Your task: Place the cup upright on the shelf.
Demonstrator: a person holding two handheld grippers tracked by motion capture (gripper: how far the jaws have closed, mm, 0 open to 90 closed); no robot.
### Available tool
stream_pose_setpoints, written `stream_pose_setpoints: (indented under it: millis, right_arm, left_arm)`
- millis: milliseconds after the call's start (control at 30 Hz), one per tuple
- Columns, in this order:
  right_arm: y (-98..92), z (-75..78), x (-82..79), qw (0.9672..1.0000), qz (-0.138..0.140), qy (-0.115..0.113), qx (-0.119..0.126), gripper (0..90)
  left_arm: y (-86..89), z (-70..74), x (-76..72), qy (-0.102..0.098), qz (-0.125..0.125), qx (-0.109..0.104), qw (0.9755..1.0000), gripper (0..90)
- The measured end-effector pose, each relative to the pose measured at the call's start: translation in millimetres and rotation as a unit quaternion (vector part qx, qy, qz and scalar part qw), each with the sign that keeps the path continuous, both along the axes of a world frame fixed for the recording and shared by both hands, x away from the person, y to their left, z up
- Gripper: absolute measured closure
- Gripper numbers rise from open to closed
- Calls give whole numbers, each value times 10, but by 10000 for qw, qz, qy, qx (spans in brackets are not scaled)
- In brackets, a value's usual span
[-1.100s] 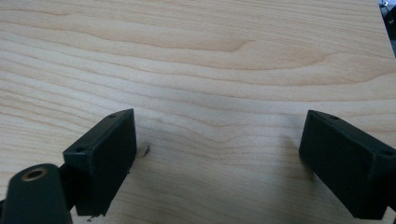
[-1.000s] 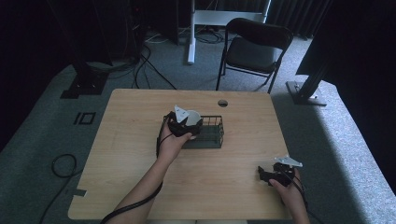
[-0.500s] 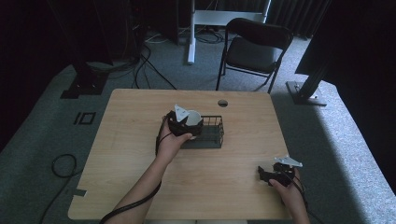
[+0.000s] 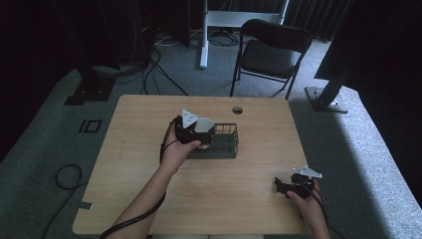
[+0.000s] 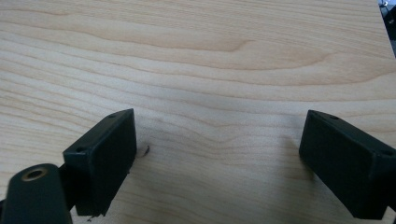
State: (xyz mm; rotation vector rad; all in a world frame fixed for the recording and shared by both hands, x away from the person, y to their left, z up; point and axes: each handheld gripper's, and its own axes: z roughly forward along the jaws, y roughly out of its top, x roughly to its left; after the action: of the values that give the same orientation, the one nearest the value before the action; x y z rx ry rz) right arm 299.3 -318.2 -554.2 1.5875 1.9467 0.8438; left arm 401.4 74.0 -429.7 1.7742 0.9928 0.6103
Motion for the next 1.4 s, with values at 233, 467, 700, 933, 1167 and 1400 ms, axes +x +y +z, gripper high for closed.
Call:
stream_pose_setpoints:
  millis: [233,467,700,933,1167,1400]
  right_arm:
    - [0,0,0,10000,-2,0,1,107]
    - [0,0,0,10000,-1,1,0,107]
    - [1,0,-1,10000,-2,3,-2,107]
    - [1,0,-1,10000,2,0,-5,107]
    - [0,0,0,10000,4,-2,-9,107]
    - [2,0,0,10000,-6,0,3,107]
  left_arm:
    - [96,50,-78,-80,-32,14,10000,83]
    - [202,65,-180,-145,-123,19,9998,83]
    - [334,22,-258,-165,-90,83,9998,83]
    - [470,-3,-345,-175,-15,96,9998,83]
    - [590,-51,-420,-195,54,95,9998,84]
    - [753,-124,-497,-149,185,36,9997,84]
